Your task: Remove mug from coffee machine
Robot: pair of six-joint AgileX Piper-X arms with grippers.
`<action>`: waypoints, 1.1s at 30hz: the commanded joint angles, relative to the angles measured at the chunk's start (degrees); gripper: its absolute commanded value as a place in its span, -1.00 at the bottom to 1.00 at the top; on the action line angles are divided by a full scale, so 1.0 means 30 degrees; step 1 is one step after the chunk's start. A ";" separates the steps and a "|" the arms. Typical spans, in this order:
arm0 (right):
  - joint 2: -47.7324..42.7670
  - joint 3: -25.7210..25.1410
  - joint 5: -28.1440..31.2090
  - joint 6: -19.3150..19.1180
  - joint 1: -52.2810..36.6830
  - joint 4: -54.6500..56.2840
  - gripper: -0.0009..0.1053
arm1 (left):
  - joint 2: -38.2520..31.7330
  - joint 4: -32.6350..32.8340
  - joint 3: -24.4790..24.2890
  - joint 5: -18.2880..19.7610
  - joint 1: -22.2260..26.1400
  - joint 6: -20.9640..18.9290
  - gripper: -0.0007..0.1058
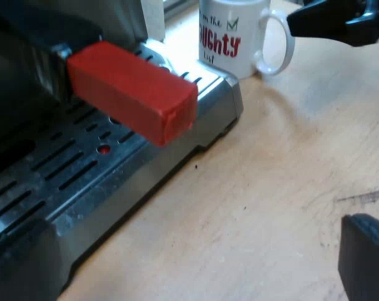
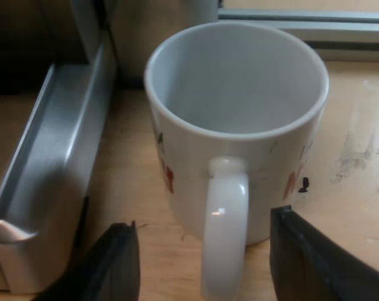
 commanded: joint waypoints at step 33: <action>-0.6297 -1.1968 -0.5461 0.2165 -0.0069 2.0808 -0.05 | 0.0006 0.5684 -0.6573 -0.0205 0.0507 -0.3103 0.71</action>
